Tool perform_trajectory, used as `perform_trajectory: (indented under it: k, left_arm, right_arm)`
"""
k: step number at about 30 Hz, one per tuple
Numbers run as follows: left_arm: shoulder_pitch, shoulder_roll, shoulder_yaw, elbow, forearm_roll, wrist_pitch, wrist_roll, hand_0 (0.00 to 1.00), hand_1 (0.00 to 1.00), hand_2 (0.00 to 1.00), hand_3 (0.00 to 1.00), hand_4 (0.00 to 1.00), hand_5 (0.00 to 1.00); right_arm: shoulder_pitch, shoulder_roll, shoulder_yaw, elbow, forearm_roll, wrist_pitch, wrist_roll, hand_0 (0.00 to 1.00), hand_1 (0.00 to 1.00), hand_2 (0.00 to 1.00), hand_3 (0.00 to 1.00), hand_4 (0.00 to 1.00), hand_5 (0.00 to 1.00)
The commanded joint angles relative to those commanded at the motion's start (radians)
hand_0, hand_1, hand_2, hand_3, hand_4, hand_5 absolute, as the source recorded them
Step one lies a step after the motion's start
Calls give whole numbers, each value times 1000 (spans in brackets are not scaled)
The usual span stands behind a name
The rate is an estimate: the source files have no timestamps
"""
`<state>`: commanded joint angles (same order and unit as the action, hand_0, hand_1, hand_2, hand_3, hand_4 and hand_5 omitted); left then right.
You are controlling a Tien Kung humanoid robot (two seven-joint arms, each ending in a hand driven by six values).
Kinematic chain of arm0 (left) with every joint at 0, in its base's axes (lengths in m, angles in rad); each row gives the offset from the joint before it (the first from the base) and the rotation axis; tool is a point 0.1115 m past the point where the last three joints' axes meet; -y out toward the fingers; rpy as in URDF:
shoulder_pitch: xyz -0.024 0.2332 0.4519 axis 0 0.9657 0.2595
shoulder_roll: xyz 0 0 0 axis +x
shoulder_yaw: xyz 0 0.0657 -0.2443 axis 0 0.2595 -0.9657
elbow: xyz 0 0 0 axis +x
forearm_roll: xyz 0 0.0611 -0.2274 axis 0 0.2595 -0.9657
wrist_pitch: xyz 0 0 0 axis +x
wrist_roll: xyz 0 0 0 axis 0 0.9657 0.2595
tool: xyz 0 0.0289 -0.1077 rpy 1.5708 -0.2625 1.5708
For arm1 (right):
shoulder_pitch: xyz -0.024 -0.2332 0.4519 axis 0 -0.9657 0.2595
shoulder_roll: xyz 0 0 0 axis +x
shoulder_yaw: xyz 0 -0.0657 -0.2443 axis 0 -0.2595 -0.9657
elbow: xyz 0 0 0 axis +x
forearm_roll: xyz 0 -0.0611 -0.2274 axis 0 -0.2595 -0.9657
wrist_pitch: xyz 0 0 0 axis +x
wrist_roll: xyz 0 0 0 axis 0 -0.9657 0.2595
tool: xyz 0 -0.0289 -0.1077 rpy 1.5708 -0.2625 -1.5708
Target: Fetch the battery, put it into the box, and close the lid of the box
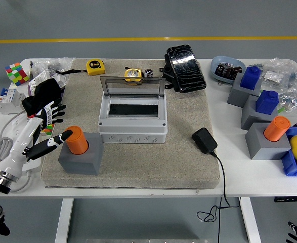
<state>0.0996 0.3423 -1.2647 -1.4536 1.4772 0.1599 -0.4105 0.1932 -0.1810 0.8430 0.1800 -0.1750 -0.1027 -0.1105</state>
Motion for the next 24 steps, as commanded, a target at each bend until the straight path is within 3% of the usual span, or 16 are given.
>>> perform_trajectory:
  k: [5, 6, 11, 12, 24]
  left_arm:
    - [-19, -14, 14, 19, -10, 17, -13, 647, 786, 828, 826, 998, 313]
    - [-23, -18, 20, 24, -12, 20, -17, 530, 674, 679, 678, 998, 128]
    - [-26, -31, 35, 41, -7, 22, -25, 530, 674, 679, 678, 998, 128]
    - [-26, -32, 37, 42, -4, 23, -26, 483, 613, 609, 644, 998, 94]
    - [-33, -35, 71, 60, -47, 47, -67, 492, 599, 592, 630, 998, 65]
  right_arm:
    - [1, 1, -4, 0, 4, -1, 2, 624, 686, 668, 550, 917, 493]
    - [1, 1, -7, 0, 6, -1, 2, 624, 686, 668, 550, 918, 493]
    - [1, 1, -13, 0, 10, 0, 3, 624, 686, 668, 550, 918, 493]
    - [0, 1, -12, 0, 9, 0, 2, 624, 686, 668, 549, 918, 493]
    - [3, 0, -23, 0, 15, 0, 2, 624, 686, 668, 550, 918, 493]
